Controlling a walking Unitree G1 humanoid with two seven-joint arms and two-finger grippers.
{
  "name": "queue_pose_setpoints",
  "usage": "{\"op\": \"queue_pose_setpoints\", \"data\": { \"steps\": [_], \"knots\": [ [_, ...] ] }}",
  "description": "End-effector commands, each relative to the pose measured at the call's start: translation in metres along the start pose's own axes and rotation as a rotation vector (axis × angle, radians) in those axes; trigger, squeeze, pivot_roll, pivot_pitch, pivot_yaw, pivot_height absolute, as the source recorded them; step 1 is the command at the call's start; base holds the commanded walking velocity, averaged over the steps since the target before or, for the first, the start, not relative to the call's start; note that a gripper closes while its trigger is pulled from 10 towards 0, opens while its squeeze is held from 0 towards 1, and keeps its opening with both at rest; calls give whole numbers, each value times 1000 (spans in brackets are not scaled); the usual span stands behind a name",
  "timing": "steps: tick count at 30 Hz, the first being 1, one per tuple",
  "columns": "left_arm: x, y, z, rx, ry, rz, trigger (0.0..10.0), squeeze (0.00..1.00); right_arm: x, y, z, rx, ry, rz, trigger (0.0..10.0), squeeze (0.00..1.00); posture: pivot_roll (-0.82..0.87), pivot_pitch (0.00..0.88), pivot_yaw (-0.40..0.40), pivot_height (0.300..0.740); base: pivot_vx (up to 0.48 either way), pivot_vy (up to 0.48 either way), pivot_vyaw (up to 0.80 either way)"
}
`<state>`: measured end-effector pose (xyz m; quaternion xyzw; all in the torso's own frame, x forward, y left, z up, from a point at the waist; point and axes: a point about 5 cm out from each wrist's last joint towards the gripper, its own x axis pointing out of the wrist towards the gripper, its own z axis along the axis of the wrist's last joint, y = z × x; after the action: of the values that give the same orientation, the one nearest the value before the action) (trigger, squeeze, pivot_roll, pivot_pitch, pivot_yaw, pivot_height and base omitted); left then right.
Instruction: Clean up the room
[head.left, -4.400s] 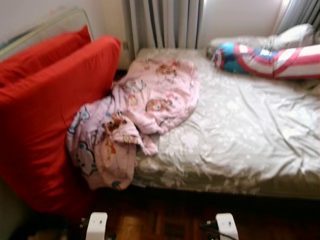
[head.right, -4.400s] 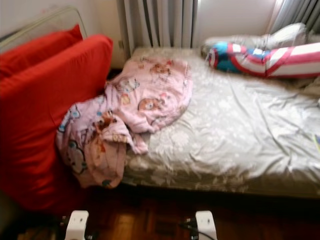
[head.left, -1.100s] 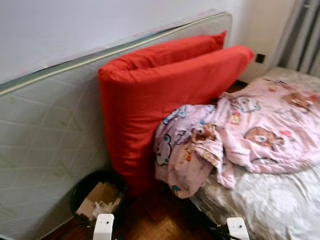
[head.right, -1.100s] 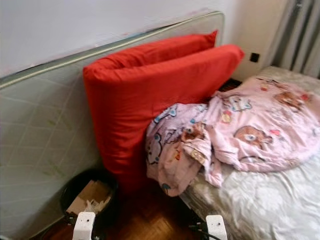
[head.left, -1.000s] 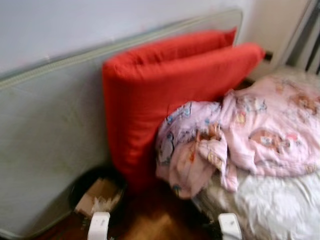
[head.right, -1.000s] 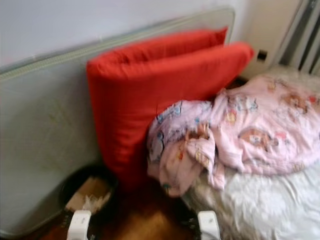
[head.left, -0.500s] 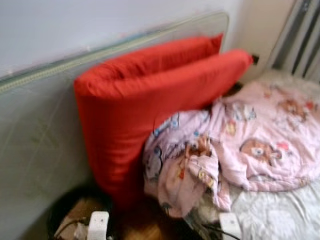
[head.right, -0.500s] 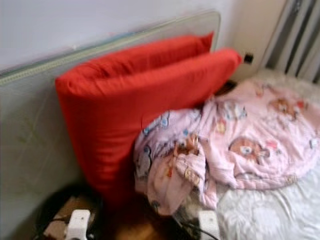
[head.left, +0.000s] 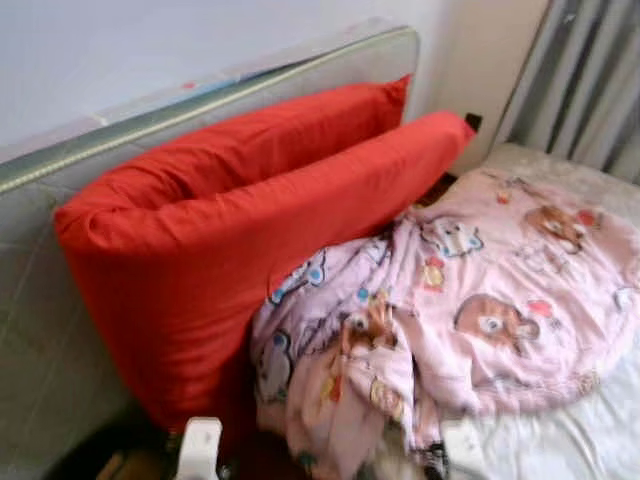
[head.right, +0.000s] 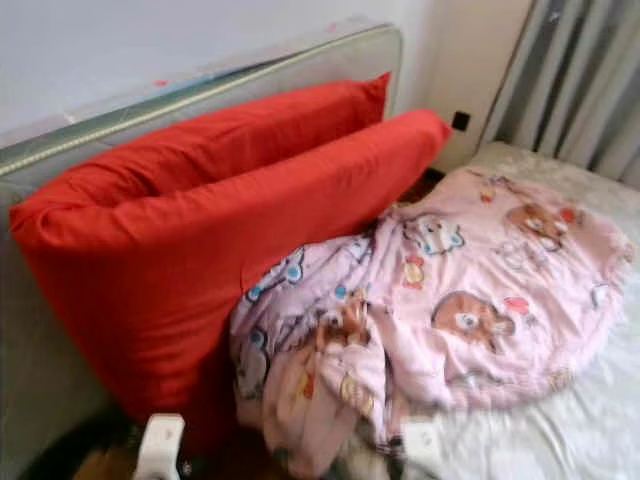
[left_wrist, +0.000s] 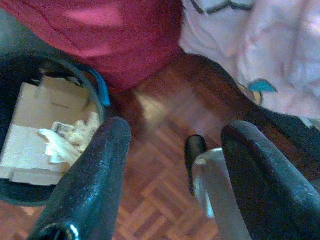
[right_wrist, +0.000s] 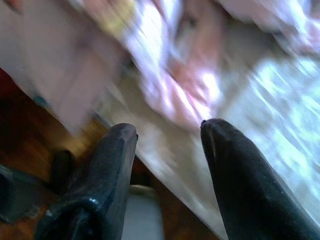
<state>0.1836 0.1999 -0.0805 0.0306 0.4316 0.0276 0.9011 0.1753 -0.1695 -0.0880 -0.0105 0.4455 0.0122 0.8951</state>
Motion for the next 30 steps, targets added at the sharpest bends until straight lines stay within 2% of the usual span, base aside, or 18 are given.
{"op": "queue_pose_setpoints", "data": {
  "steps": [1, 6, 12, 13, 14, 15, 16, 17, 19, 21, 23, 28, 30],
  "knots": [
    [0, -4, -1, -12, -4, -9, 10000, 0, -2, -9, -6, 6, 6, -21, 10000, 0, -25, 18, 7, 740, 0, 0, 0],
    [0, -5, 0, -13, -18, -6, 10000, 0, -3, -9, -2, 12, -37, -5, 10000, 0, -28, 22, 4, 740, 0, 0, 0],
    [-2, -4, 8, -24, -127, 15, 10000, 0, -4, -9, 6, 21, -137, 2, 10000, 0, -32, 31, 1, 740, 0, 0, 0],
    [-2, -4, 9, -25, -142, 12, 10000, 0, -2, -6, 18, 17, -183, 12, 10000, 0, -36, 32, 1, 740, 0, 0, 0],
    [-3, -4, 11, -30, -181, 4, 10000, 0, 3, 12, 82, 7, -387, 50, 10000, 0, -39, 34, 0, 740, 0, 0, 0],
    [-3, -4, 11, -30, -181, 4, 10000, 0, 3, 12, 82, 7, -387, 50, 10000, 0, -39, 34, 0, 740, 0, 0, 0],
    [-4, -4, 13, -43, -209, -1, 10000, 0, 2, 20, 110, 2, -486, 71, 10000, 0, -41, 38, -3, 740, 0, 0, 0],
    [1, -7, 62, -49, -361, -9, 10000, 0, 1, 19, 112, -12, -505, 69, 10000, 0, -41, 37, -7, 740, 0, 0, 0],
    [0, -12, 108, -38, -519, -14, 10000, 0, 0, 17, 110, -18, -510, 67, 10000, 0, -39, 40, -14, 740, 0, 0, 0],
    [-2, -13, 113, -35, -548, -17, 10000, 0, 0, 16, 110, -17, -512, 69, 10000, 0, -39, 40, -14, 740, 0, 0, 0],
    [-7, -17, 122, -35, -647, -26, 10000, 0, -1, 11, 106, -2, -528, 57, 10000, 0, -46, 38, -13, 740, 0, 0, 0],
    [-13, -13, 125, -57, -719, -30, 10000, 0, -3, 7, 108, 9, -562, 48, 10000, 0, -49, 34, -14, 740, 0, 0, 0],
    [-16, -6, 124, -72, -744, -9, 10000, 0, -3, 9, 107, 2, -563, 56, 10000, 0, -49, 31, -17, 740, 0, 0, 0]
  ]
}}
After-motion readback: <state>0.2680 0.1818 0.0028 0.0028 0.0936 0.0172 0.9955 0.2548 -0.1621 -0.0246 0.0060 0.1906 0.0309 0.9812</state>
